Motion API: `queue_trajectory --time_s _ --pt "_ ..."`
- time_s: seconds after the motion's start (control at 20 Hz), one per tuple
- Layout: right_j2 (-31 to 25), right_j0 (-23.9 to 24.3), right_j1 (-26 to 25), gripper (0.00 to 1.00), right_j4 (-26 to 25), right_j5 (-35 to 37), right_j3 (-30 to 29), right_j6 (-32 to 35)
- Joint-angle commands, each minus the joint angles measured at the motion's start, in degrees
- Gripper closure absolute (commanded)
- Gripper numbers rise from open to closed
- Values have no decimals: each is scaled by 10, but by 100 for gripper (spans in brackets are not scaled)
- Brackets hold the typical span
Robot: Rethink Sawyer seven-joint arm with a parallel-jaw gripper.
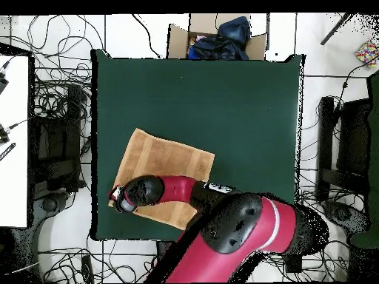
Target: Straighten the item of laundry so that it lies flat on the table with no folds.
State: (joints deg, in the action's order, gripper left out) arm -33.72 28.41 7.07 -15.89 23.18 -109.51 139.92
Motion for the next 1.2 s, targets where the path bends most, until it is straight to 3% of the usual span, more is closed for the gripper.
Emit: queue_trajectory --time_s 0.05,0.5,0.8,1.05,1.2 --pt "244 -298 148 0 -157 -101 69 109" --pt "254 -317 147 0 -97 -108 58 93" --pt "231 -295 145 0 -54 -99 42 70" --pt "226 -301 185 0 -13 -88 13 98" --pt "202 -303 261 0 28 -38 -28 107"
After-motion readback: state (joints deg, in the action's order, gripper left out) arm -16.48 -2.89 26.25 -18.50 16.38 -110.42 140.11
